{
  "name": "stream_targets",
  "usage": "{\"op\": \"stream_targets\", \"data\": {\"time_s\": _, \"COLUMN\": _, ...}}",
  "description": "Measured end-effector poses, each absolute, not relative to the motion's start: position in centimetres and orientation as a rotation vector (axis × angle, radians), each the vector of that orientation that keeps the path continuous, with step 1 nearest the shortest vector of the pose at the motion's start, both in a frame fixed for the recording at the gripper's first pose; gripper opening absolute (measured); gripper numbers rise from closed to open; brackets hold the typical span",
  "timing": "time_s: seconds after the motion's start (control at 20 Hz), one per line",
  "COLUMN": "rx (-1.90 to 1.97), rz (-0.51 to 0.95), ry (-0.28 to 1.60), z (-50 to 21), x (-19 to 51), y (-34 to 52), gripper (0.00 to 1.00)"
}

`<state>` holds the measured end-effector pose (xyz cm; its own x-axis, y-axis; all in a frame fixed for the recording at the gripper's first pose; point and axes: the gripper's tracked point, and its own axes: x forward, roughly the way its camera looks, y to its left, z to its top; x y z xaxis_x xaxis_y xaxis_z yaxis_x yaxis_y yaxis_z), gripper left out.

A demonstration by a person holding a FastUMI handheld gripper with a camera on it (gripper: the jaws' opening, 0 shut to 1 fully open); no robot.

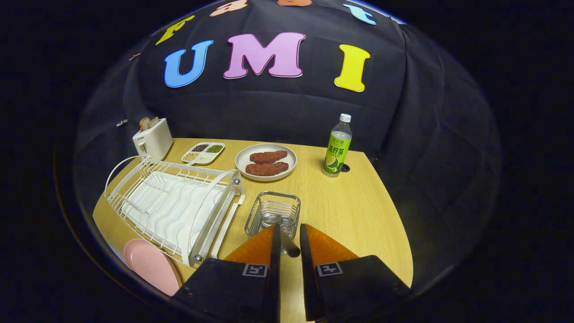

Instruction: Take the plate from the dish rack, then take the spoon from the basket and place it into the plate.

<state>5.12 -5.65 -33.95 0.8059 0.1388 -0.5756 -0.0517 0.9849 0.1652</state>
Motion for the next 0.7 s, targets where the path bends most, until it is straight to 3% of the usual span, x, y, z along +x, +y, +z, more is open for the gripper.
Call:
{"op": "stream_targets", "data": {"time_s": 0.5, "rx": 0.156, "rz": 0.174, "ry": 0.574, "z": -36.6, "x": 6.8, "y": -3.2, "gripper": 0.27}}
{"op": "stream_targets", "data": {"time_s": 0.7, "rx": 0.179, "rz": 0.152, "ry": 0.579, "z": -36.0, "x": 6.5, "y": -3.1, "gripper": 0.14}}
